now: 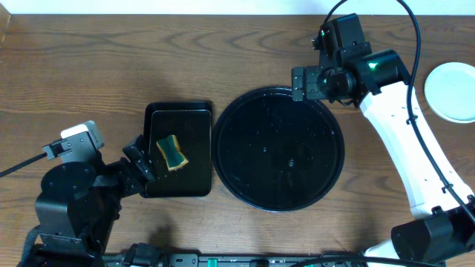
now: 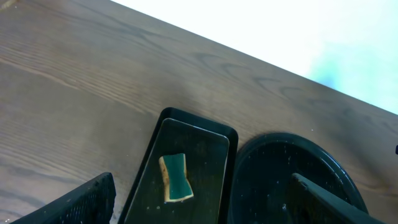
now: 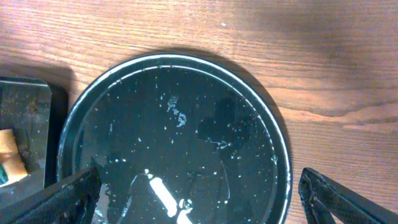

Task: Clean dirty plates on tray and stack at the side

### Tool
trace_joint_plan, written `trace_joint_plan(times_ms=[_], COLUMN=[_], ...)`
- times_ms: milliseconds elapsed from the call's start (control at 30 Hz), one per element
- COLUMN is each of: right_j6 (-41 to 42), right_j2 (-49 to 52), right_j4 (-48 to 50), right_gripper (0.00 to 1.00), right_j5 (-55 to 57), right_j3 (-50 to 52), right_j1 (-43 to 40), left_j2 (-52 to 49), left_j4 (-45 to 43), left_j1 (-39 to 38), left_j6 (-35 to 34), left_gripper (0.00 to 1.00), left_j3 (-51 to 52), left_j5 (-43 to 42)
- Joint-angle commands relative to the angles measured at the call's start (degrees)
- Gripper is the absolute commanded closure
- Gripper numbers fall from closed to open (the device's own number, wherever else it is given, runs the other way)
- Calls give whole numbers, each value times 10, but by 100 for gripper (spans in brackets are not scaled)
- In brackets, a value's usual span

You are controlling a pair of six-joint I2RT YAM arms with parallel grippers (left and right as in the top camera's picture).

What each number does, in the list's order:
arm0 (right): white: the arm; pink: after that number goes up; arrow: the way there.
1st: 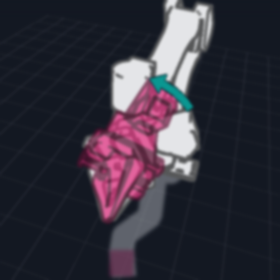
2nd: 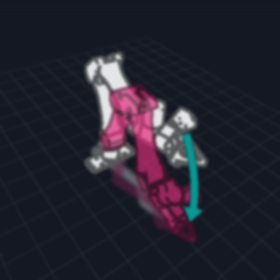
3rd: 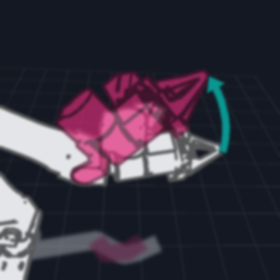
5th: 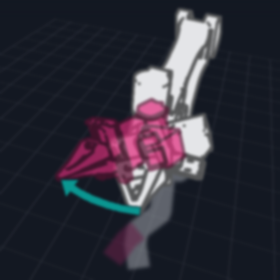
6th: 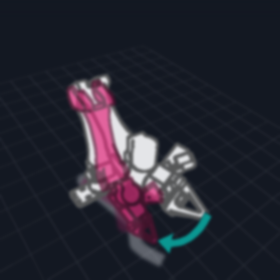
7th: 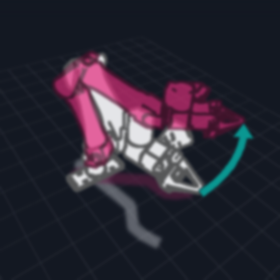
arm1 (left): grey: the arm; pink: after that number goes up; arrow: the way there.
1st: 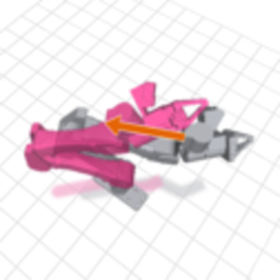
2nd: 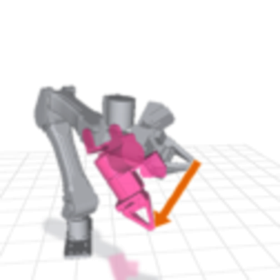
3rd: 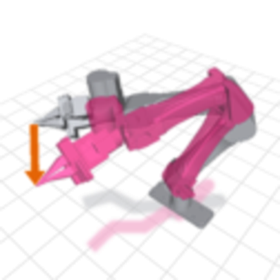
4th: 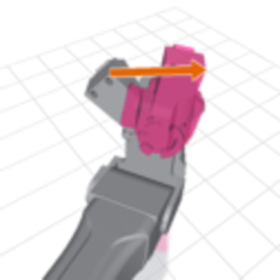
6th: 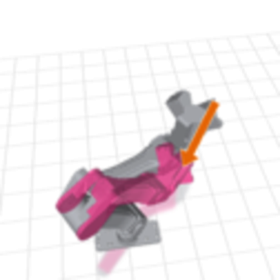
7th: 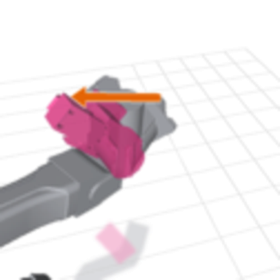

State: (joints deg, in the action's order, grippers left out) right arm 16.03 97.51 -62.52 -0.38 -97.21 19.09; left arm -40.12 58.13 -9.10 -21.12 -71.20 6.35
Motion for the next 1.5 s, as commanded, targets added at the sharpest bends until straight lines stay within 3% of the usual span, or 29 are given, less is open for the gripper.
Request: trace_joint_plan(times_ms=[0,300,433,633,900,1233,1467], right_j6=[-7,-7,-7,-7,-7,-7,-7], right_j2=[8,8,8,8,8,8,8], right_j4=[-1,-1,-1,-1,-1,-1,-1], right_gripper=[1,1,1,1,1,1,1], right_j5=[5,5,5,5,5,5,6], right_j3=[-6,-6,-6,-6,-6,-6,-6], right_j1=[4,4,4,4,4,4,4], left_j2=[-2,-2,-2,38,157,275,335], left_j4=[1,-2,-42,-226,-487,-617,-688], left_j1=[2,2,2,9,16,56,66], left_j6=[5,5,12,69,72,71,71], left_gripper=[13,13,13,13,13,12,12], left_j3=[-8,-8,2,57,229,435,524], left_j5=[3,20,56,72,72,41,31])
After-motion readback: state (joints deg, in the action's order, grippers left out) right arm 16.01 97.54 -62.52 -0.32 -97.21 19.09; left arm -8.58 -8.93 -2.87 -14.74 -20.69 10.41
